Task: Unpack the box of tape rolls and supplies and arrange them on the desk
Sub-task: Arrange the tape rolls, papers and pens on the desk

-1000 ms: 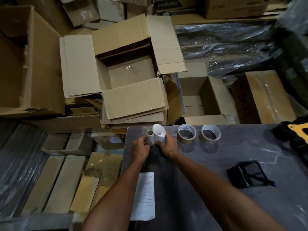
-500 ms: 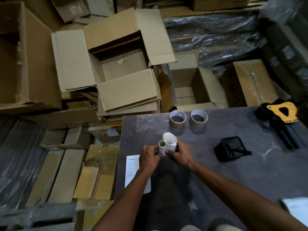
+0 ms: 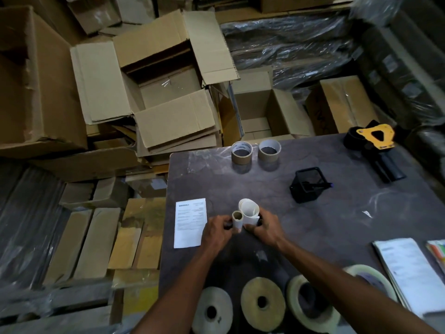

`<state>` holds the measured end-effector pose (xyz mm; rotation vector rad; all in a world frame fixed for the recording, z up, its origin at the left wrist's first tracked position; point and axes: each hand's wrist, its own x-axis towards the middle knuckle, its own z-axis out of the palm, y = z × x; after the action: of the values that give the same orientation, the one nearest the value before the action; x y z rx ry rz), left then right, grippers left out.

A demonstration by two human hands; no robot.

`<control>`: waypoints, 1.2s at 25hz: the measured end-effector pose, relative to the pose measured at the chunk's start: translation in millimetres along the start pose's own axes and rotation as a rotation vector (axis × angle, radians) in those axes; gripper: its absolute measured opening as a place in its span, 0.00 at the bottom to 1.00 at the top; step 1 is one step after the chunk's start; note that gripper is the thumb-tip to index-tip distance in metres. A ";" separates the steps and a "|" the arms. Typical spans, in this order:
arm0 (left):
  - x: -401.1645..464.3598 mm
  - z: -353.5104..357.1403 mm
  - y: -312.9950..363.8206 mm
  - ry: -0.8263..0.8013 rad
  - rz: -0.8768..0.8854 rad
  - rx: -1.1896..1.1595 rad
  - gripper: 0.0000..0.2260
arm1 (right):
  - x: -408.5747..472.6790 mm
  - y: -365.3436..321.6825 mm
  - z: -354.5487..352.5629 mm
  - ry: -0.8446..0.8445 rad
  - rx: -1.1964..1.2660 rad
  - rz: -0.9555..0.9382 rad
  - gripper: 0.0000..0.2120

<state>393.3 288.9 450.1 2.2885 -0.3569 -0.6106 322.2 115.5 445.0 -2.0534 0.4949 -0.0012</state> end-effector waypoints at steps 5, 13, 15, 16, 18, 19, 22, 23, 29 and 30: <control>-23.8 6.1 -4.5 -0.060 0.029 0.059 0.17 | -36.1 12.4 -7.9 -0.023 -0.037 0.000 0.18; -41.3 8.9 -5.6 -0.103 0.084 0.114 0.20 | -55.4 13.9 -12.2 -0.084 -0.161 -0.045 0.18; -41.4 8.3 -7.3 -0.120 0.096 0.105 0.20 | -55.9 10.6 -14.4 -0.086 -0.169 -0.053 0.16; -41.0 7.6 -8.9 -0.143 0.097 0.096 0.21 | -56.0 10.7 -14.9 -0.097 -0.162 -0.056 0.16; -38.3 4.3 -14.2 -0.178 0.104 0.058 0.23 | -55.3 10.5 -16.0 -0.120 -0.157 -0.061 0.18; -36.9 2.8 -17.3 -0.179 0.111 0.036 0.24 | -55.5 11.0 -17.4 -0.133 -0.151 -0.073 0.20; -29.0 -0.6 -27.3 -0.137 0.096 -0.013 0.25 | -52.1 16.1 -20.1 -0.143 -0.142 -0.099 0.26; -25.5 -1.4 -28.6 -0.130 0.073 -0.036 0.25 | -50.5 17.2 -21.2 -0.159 -0.139 -0.093 0.28; 4.2 -13.4 -17.5 -0.006 -0.004 -0.159 0.20 | -22.9 33.5 -34.9 -0.372 -0.117 0.062 0.39; 11.9 -15.0 -14.5 0.017 -0.007 -0.197 0.20 | -16.3 35.8 -37.0 -0.356 -0.089 0.086 0.35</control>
<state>412.3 302.7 445.2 2.1058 -0.2679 -0.6020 287.5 74.8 437.6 -2.0578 0.3647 0.4372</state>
